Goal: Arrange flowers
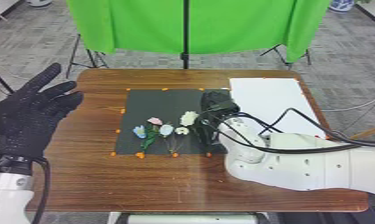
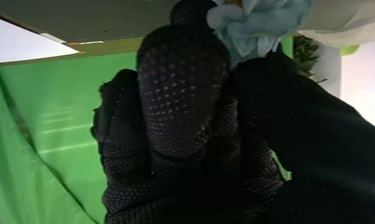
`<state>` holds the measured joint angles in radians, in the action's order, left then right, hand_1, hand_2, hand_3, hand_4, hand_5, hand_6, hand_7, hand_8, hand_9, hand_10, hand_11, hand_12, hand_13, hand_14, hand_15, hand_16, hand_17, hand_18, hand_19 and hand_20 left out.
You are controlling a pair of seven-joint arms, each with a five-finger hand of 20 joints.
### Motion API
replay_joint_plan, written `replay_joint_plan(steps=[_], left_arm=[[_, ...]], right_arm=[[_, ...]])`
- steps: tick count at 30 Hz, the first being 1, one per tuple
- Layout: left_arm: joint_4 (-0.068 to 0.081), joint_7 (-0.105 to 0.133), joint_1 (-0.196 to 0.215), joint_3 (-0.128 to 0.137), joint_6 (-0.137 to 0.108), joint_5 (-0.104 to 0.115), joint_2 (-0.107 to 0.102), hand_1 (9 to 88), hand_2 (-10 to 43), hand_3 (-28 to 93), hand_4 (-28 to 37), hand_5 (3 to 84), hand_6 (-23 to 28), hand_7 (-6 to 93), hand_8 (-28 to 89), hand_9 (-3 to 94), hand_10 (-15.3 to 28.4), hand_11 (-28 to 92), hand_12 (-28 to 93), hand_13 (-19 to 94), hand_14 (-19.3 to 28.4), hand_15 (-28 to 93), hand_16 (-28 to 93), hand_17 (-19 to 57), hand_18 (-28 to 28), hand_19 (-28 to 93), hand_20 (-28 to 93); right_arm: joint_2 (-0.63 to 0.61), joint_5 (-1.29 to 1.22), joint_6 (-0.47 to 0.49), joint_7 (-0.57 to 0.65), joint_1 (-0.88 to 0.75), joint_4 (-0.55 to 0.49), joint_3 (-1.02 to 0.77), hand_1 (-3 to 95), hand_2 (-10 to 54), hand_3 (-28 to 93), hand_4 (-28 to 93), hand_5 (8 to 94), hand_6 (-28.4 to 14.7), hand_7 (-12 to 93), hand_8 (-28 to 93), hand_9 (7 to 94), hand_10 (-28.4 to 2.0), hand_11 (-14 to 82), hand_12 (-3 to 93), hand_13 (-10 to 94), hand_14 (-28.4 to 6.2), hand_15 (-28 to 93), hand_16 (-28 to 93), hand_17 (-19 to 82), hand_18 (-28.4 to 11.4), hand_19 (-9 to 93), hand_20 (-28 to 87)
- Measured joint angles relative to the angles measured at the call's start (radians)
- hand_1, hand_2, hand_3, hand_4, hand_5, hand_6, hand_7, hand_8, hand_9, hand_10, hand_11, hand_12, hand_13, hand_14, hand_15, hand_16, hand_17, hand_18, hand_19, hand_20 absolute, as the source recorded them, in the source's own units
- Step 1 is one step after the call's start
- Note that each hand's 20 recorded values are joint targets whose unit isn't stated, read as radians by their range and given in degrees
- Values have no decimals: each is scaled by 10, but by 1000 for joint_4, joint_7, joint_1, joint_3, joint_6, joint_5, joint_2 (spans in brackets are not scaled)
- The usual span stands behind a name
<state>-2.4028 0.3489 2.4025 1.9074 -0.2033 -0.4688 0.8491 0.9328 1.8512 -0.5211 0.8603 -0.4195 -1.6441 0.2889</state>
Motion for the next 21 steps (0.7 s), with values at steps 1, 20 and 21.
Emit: replay_joint_plan(steps=[1,20,21], left_arm=[[0,0,1,1,0,0,0,237,65,782,-218,342,87,162,-100,343,215,317,126,272,284,622,-117,-52,263,617,271],[8,-34,-12,5,1,0,3,236,67,783,-218,346,89,160,-99,343,215,317,127,271,284,623,-117,-51,262,618,270],[9,-36,-13,5,1,0,3,236,66,783,-218,346,89,160,-99,343,215,317,127,271,284,623,-117,-51,262,618,270]], right_arm=[[1,0,0,1,0,1,0,559,-95,740,-283,768,10,392,-23,926,-46,113,348,863,-1,559,230,486,-155,932,200],[-31,-42,108,-13,-61,-26,-73,406,-95,789,-283,659,-13,295,-64,730,-120,283,169,764,-38,639,175,427,-164,932,175],[-32,-41,105,-13,-61,-28,-72,400,-95,794,-283,659,-14,288,-74,726,-122,284,167,763,-38,640,174,427,-165,932,175]])
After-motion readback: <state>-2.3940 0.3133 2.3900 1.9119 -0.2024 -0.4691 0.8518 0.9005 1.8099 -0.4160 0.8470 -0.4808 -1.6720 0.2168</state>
